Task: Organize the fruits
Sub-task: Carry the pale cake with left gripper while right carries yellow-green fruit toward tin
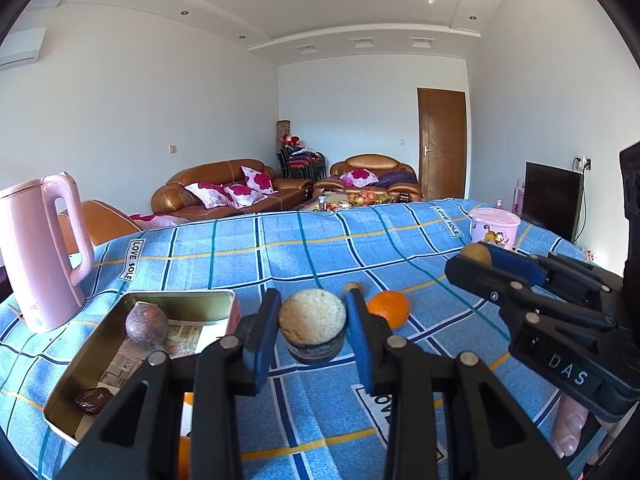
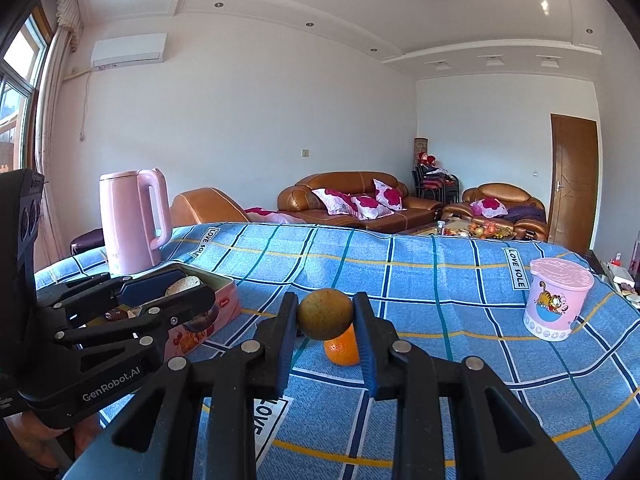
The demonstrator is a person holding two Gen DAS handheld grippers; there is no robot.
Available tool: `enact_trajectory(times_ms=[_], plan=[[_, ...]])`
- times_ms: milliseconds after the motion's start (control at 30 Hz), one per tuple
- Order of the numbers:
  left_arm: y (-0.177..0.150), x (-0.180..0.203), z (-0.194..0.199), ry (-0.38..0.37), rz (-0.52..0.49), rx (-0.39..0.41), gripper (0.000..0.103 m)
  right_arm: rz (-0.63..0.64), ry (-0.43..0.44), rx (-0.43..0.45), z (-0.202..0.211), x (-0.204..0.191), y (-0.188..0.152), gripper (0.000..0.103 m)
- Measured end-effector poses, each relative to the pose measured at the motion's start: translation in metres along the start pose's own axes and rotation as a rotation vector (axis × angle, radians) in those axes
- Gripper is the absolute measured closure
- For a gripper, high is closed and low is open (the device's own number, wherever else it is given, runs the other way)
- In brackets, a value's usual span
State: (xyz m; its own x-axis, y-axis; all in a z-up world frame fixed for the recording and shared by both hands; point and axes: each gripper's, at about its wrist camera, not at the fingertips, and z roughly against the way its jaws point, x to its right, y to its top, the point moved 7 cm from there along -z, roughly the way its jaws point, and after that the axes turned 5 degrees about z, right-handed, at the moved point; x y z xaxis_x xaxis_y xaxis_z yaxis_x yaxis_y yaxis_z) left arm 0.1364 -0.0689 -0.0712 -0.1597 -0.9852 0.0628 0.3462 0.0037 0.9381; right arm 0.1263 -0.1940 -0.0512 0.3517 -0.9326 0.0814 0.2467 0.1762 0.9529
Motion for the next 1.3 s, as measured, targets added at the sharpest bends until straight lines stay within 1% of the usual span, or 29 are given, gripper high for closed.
enact_trajectory(times_ms=[333, 567, 767, 900, 1300], plan=[[0.000, -0.001, 0.002, 0.000, 0.009, -0.005, 0.068, 0.005, -0.008, -0.012, 0.000, -0.004, -0.001, 0.073], [-0.002, -0.004, 0.003, -0.005, 0.014, -0.010, 0.068, 0.014, 0.003, -0.044, -0.001, -0.012, -0.003, 0.073], [-0.004, -0.015, 0.008, 0.002, 0.023, -0.015, 0.068, 0.027, 0.005, -0.079, -0.006, -0.020, -0.006, 0.073], [-0.005, -0.023, 0.008, 0.006, 0.032, -0.025, 0.068, 0.027, 0.021, -0.094, -0.010, -0.028, -0.007, 0.073], [-0.009, -0.050, 0.008, 0.057, 0.053, -0.066, 0.068, 0.046, 0.072, -0.108, -0.024, -0.053, -0.002, 0.073]])
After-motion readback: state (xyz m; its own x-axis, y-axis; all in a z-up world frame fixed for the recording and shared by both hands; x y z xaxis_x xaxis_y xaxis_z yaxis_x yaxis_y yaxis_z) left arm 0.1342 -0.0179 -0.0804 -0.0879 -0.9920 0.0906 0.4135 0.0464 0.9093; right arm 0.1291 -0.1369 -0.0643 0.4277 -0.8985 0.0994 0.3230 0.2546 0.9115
